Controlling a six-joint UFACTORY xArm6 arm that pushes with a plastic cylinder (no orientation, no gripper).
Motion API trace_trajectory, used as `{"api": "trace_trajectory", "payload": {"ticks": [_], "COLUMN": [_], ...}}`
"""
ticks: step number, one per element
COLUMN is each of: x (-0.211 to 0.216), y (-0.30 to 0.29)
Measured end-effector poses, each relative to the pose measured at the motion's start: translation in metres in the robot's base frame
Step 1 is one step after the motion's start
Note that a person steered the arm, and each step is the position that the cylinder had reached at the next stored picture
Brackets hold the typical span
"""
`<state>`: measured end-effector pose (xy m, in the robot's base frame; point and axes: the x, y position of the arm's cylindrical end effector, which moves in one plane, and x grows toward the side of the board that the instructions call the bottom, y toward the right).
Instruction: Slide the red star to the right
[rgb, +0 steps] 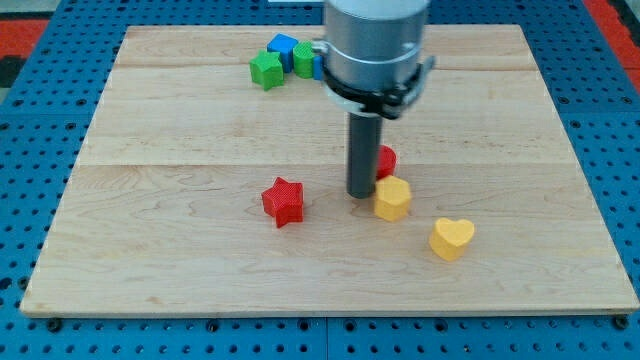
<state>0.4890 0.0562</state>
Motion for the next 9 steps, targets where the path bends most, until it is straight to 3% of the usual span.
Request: {"api": "trace_trajectory", "payload": {"ticks": [1, 3, 4, 5, 6, 7, 8, 9], "x": [-0.017, -0.062, -0.042, -0.017, -0.022, -0.04, -0.037, -0.002], "y": [-0.006, -0.185, -0.2, -0.163, -0.17, -0.253, -0.3, -0.193]}}
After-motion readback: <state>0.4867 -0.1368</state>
